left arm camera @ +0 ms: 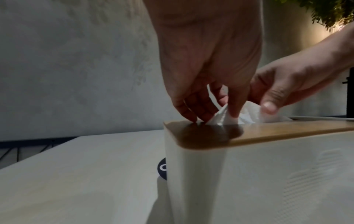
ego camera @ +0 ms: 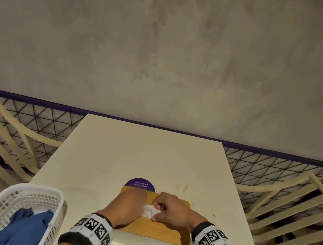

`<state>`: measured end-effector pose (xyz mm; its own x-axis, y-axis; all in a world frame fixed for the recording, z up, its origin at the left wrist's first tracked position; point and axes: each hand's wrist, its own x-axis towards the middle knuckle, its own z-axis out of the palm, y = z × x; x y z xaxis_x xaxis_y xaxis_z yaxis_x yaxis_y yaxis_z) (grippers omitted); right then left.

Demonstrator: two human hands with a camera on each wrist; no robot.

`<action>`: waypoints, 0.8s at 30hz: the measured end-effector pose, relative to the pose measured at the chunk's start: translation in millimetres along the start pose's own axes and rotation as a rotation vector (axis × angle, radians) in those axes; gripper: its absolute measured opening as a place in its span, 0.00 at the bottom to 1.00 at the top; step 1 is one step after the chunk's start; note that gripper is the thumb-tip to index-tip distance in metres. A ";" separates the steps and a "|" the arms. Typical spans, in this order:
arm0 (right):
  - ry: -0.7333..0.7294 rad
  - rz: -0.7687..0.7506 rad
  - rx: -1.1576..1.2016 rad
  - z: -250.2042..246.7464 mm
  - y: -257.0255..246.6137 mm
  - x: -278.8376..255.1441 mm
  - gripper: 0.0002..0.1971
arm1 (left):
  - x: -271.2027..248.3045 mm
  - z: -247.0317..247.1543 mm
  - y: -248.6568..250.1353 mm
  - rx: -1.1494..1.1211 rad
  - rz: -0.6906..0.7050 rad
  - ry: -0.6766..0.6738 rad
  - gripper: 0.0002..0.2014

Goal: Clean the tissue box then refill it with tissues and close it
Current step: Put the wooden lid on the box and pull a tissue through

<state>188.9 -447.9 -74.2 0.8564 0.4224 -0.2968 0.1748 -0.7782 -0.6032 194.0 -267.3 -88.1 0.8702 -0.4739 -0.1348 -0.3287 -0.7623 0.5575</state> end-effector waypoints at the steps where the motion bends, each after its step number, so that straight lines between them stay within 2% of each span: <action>1: 0.020 -0.010 -0.053 -0.1 -1.5 -2.6 0.08 | -0.3 -1.7 -0.9 0.006 0.025 -0.024 0.18; 2: 0.038 -0.018 -0.072 -0.3 -2.8 -4.2 0.08 | -1.1 -3.9 -1.1 0.016 0.038 -0.048 0.18; 5: 0.043 -0.020 -0.059 0.0 -3.9 -5.3 0.16 | -4.4 -5.8 -1.0 0.060 0.070 -0.101 0.16; 9: 0.009 -0.058 -0.152 2.8 -9.4 -12.2 0.09 | -8.0 -5.2 1.1 0.157 0.110 -0.153 0.07; 13: 0.027 -0.061 -0.229 -0.3 -11.3 -17.4 0.13 | -8.0 -8.0 2.0 0.107 0.095 -0.156 0.15; 16: 0.021 -0.048 -0.095 -6.0 -8.7 -19.7 0.15 | -6.9 -10.2 5.2 -0.007 0.074 -0.164 0.09; 18: 0.010 -0.050 0.054 -8.5 -8.6 -22.6 0.16 | -5.6 -9.7 7.8 0.022 0.081 -0.194 0.17; 20: -0.014 -0.057 0.115 -8.0 -9.0 -25.0 0.17 | -3.8 -7.3 10.9 0.107 0.088 -0.231 0.21; 22: -0.009 -0.040 0.100 -7.5 -9.0 -25.8 0.13 | -2.0 -5.4 13.1 0.119 0.071 -0.249 0.23; 24: -0.022 0.019 0.029 -10.1 -7.9 -25.7 0.14 | 0.0 -6.2 13.3 0.114 0.060 -0.259 0.23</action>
<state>170.4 -457.4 -54.4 0.8486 0.4178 -0.3244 0.1441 -0.7728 -0.6181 191.9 -274.7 -75.6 0.7298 -0.6057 -0.3171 -0.4289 -0.7668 0.4777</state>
